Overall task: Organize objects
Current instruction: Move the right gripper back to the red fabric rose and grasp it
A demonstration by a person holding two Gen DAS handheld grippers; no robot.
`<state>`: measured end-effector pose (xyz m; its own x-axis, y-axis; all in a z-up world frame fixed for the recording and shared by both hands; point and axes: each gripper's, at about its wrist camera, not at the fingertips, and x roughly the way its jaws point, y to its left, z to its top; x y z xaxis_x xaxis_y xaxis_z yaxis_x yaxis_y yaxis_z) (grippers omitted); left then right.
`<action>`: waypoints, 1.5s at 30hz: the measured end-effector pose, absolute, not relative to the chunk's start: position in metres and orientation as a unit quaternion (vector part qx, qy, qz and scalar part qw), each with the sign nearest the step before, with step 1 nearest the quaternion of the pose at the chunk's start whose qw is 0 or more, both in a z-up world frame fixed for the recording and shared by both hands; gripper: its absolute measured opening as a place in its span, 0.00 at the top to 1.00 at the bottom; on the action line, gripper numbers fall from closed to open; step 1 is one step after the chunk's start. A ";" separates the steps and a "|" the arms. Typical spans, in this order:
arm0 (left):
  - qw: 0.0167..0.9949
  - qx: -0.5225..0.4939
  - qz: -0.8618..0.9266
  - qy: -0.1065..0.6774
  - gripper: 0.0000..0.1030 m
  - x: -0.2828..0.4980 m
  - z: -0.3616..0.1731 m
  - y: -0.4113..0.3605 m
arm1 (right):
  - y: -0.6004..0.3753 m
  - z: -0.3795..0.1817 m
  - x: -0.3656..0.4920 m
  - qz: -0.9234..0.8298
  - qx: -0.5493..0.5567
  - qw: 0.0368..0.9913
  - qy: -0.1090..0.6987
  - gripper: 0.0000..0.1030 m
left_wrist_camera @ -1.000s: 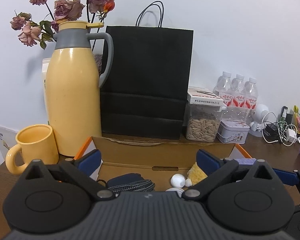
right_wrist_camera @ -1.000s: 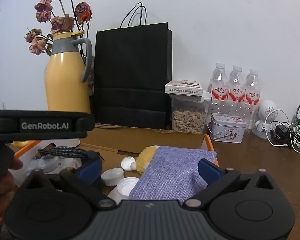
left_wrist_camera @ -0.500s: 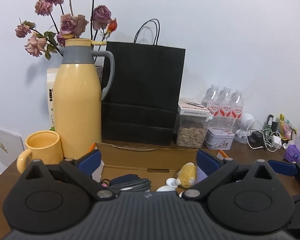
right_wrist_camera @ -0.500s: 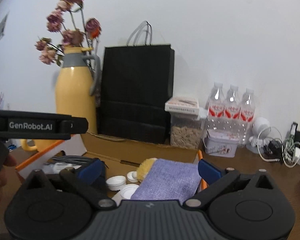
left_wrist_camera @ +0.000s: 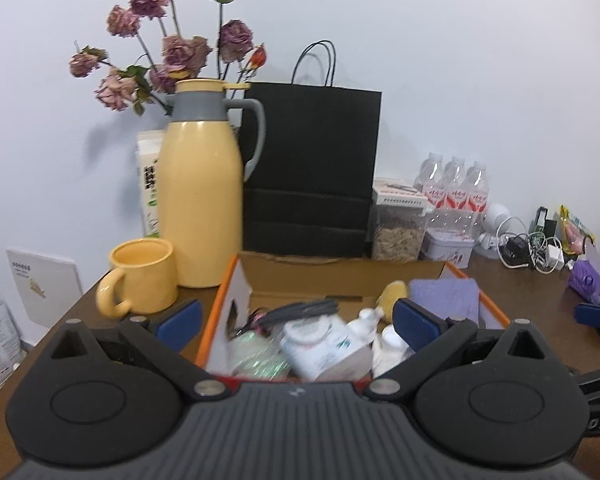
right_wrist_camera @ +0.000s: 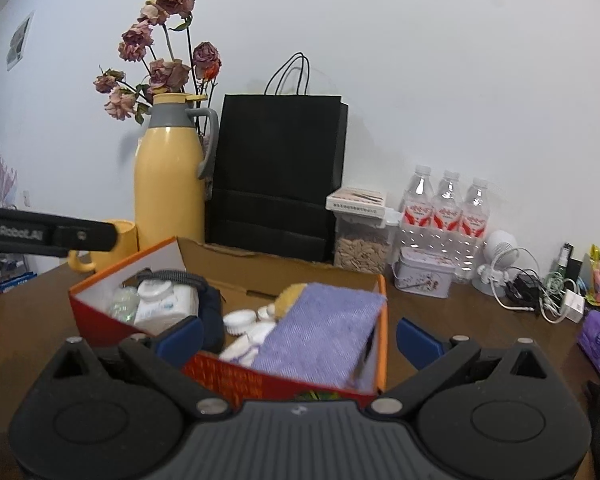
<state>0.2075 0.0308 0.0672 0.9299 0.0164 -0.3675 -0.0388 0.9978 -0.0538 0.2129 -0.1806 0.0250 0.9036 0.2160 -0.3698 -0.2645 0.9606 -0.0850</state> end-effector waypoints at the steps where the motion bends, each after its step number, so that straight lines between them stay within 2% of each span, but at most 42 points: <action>1: 0.981 -0.029 0.017 0.189 0.00 0.203 0.067 0.033 | -0.184 0.024 0.209 0.122 -0.067 0.973 0.184 0.00; 13: 0.972 -0.015 0.035 0.230 0.00 0.160 0.047 0.057 | -0.207 -0.020 0.176 0.112 -0.081 0.956 0.257 0.00; 23: 0.961 -0.016 0.040 0.273 0.00 0.147 0.024 0.064 | -0.190 -0.053 0.214 0.117 -0.080 0.941 0.307 0.01; 25: 0.960 -0.017 0.041 0.277 0.00 0.146 0.021 0.065 | -0.187 -0.056 0.222 0.121 -0.074 0.941 0.306 0.09; 28: 0.957 -0.017 0.039 0.286 0.00 0.146 0.016 0.064 | -0.185 -0.059 0.224 0.134 -0.065 0.939 0.310 0.42; 29: 0.957 -0.016 0.038 0.288 0.00 0.147 0.015 0.063 | -0.185 -0.061 0.224 0.138 -0.063 0.938 0.313 0.58; 33: 0.954 -0.010 0.029 0.298 0.00 0.149 0.008 0.055 | -0.186 -0.058 0.216 0.137 -0.064 0.944 0.294 0.63; 45: 0.945 0.004 0.003 0.326 0.00 0.163 -0.020 0.024 | -0.189 -0.046 0.189 0.132 -0.071 0.962 0.228 0.64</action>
<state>0.1633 0.0240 -0.0203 0.7880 0.0084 -0.6157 -0.0025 0.9999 0.0104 0.1887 -0.1889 -0.0457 0.8614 0.2210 -0.4573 -0.2855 0.9553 -0.0761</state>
